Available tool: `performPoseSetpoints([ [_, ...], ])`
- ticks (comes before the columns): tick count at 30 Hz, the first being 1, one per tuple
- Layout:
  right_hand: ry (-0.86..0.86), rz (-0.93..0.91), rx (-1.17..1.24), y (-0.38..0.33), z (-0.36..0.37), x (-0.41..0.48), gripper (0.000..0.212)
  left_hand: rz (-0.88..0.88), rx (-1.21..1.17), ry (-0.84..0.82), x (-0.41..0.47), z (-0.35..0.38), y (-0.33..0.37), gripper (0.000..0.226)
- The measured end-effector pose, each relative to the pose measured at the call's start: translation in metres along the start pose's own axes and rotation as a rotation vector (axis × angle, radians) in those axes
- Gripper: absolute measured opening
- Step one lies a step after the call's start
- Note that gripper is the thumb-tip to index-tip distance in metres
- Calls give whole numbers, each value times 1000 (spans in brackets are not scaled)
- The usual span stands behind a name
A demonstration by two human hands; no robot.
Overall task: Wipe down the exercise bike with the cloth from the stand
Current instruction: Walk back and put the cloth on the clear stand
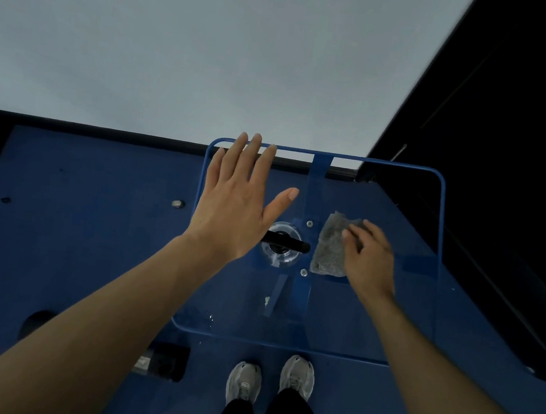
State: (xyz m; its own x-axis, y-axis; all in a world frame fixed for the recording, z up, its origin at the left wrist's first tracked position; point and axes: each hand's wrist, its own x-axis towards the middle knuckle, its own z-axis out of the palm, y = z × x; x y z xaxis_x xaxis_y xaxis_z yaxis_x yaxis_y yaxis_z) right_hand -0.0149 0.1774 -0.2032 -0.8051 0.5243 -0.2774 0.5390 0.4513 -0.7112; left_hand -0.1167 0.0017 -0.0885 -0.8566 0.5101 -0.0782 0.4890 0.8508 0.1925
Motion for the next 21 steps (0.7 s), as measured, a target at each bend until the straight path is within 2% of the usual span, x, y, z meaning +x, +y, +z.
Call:
performPoseSetpoints([
  [2,-109,-134,-290,9,-1,-7,41,-3,-5,-8,-1,1,1,96],
  [5,-99,-322,-569,15,-1,-14,51,-10,-13,-4,0,2,2,97],
  [9,-329,-350,-641,17,6,-21,60,-11,-17,-3,1,0,3,97],
  [12,-381,-393,-702,21,3,-22,63,-17,-9,-7,-1,0,3,98],
  [15,-259,-411,-690,18,-4,-25,64,-17,-4,-12,-4,-1,4,99],
  [17,-171,-342,-638,14,-6,-29,55,-14,-3,-9,-5,-2,3,97],
  [21,-216,-335,-701,19,9,-37,56,-18,4,-15,-7,-3,1,97],
])
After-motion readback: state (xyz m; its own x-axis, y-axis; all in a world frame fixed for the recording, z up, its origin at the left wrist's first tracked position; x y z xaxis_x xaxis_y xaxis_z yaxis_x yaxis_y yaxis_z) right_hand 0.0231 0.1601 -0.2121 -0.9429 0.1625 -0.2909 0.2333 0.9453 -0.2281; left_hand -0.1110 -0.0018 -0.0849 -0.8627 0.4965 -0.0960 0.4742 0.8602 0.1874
